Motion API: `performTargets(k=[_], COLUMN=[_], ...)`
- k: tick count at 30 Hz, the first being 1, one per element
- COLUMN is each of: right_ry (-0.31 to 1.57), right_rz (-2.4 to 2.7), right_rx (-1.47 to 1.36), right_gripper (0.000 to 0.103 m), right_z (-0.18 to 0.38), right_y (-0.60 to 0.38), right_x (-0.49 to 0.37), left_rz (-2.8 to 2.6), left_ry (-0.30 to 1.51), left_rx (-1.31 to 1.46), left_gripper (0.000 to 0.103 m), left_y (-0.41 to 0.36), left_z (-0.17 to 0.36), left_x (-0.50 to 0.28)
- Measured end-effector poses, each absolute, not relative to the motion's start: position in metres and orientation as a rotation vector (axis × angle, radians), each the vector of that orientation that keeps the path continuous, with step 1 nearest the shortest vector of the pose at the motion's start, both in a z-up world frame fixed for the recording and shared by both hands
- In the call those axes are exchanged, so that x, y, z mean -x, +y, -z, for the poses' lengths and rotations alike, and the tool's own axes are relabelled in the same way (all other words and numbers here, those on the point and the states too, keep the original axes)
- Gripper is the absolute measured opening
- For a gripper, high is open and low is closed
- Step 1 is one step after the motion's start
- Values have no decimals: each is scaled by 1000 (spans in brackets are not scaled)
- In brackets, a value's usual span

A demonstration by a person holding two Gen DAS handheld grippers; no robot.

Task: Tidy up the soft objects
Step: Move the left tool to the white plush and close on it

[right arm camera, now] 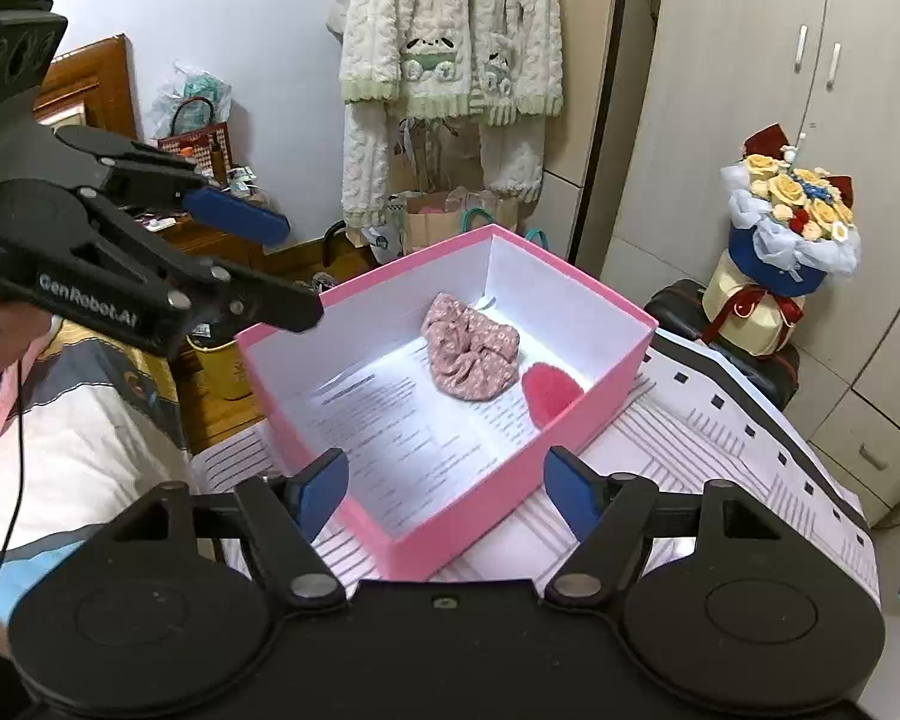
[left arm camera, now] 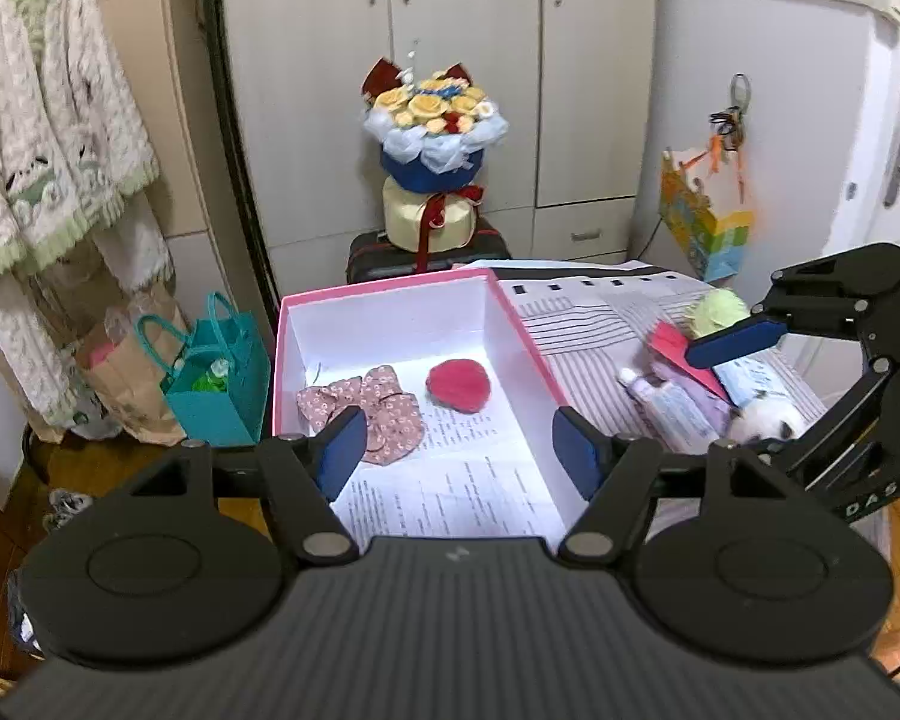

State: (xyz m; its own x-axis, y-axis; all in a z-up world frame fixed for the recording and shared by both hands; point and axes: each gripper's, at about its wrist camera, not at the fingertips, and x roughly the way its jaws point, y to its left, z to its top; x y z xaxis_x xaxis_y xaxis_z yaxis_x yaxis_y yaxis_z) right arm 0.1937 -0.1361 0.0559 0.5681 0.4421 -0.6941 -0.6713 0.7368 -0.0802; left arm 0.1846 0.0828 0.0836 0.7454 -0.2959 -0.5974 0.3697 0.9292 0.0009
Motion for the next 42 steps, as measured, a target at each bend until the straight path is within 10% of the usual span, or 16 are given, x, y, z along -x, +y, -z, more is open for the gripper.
performTargets(k=[20, 42], right_ry=[665, 700], right_rz=[-603, -448], right_rx=[314, 198], right_gripper=[82, 83], right_z=[-40, 71], right_y=[-208, -302], right_x=[-82, -83], left_rz=[575, 829], left_ry=[585, 679], left_rx=[-311, -314], left_gripper=[80, 80], left_y=[12, -96], left_z=[-74, 19], left_x=[-73, -113])
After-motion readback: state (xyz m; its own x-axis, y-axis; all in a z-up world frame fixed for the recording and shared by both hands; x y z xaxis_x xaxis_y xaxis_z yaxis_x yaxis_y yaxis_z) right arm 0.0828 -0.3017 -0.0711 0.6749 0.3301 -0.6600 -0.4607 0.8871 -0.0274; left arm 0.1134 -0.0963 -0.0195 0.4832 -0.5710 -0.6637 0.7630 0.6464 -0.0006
